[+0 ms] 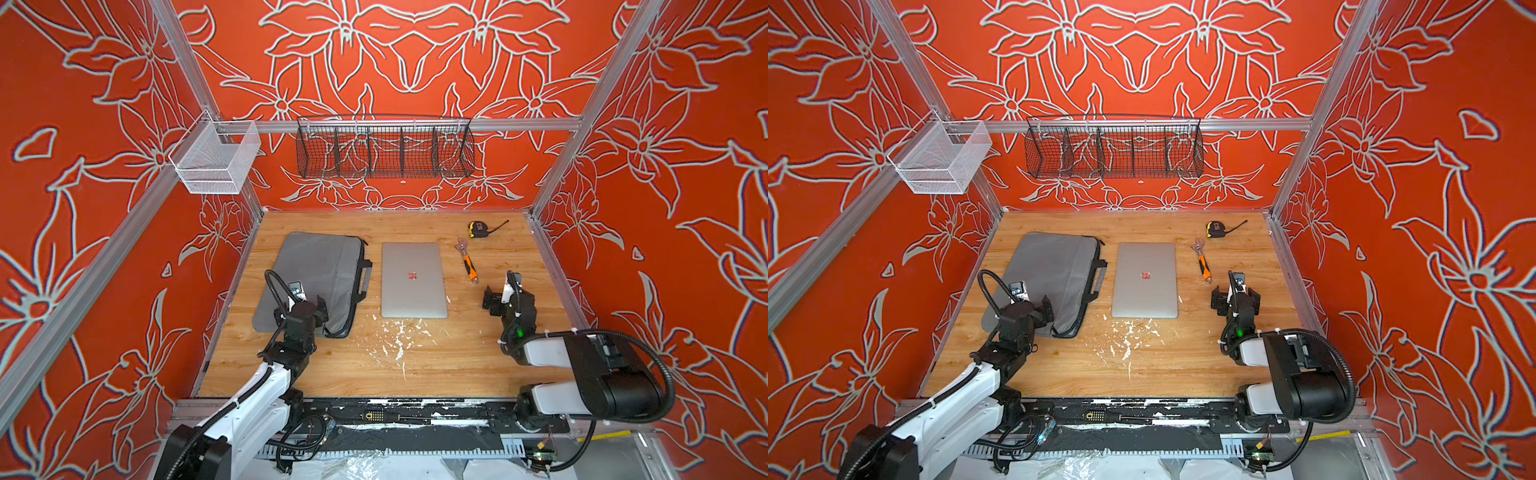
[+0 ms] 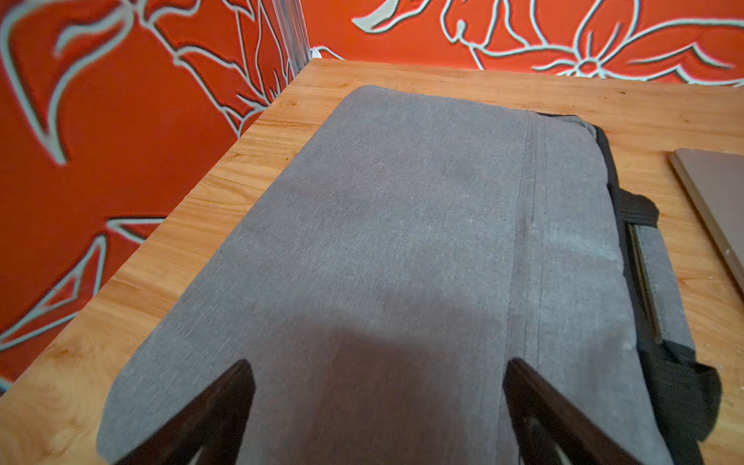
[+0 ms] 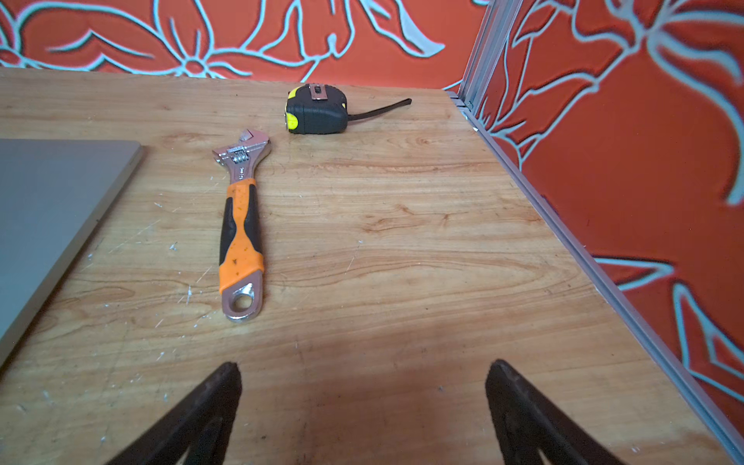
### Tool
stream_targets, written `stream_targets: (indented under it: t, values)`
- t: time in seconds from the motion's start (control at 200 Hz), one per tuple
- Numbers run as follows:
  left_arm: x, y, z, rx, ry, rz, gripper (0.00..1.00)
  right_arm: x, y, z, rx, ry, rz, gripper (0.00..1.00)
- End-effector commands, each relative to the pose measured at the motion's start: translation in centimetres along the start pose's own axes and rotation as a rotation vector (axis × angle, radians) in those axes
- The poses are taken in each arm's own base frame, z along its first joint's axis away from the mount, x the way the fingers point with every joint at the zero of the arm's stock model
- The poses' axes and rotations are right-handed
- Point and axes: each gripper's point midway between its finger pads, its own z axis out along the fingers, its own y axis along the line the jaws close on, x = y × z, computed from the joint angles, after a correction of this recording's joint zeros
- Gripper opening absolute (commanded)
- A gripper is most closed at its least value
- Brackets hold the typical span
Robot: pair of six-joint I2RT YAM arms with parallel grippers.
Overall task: Open the zippered laptop bag and take out the laptop
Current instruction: Reset both arms
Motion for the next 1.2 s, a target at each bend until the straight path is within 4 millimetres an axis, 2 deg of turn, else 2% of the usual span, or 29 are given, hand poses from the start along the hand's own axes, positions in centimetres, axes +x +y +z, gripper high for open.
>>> stream_targets:
  t: [0.0, 0.11, 0.12, 0.15, 0.425, 0.596, 0.736, 1.196]
  values:
    - [-2.2, -0.4, 0.8, 0.018, -0.048, -0.002, 0.97, -2.2, 0.3, 0.7, -0.009, -0.052, -0.001, 0.97]
    - [-2.6, -0.1, 1.9, 0.027, -0.026, -0.016, 0.97, -2.1, 0.0, 1.6, 0.016, 0.003, -0.001, 0.98]
    - [-2.0, -0.1, 2.3, 0.026, 0.0, -0.009, 0.97, -2.0, 0.0, 1.7, 0.019, 0.008, -0.003, 0.98]
    - [-1.9, 0.0, 2.7, 0.025, 0.019, -0.014, 0.97, -2.0, -0.1, 1.9, 0.026, 0.023, -0.003, 0.98]
    - [-2.4, -0.9, 5.1, 0.065, 0.047, 0.035, 0.97, -2.0, -0.1, 1.9, 0.023, 0.022, -0.005, 0.97]
    - [-1.1, -1.1, 6.4, 0.068, 0.037, 0.005, 0.97, -2.0, -0.1, 1.9, 0.024, 0.021, -0.005, 0.97]
    - [-0.3, -1.5, 7.0, 0.076, 0.06, 0.019, 0.97, -2.0, -0.1, 1.9, 0.025, 0.021, -0.005, 0.97]
    - [-0.4, -1.4, 7.4, 0.089, 0.077, 0.004, 0.97, -2.0, -0.1, 1.9, 0.025, 0.021, -0.005, 0.97]
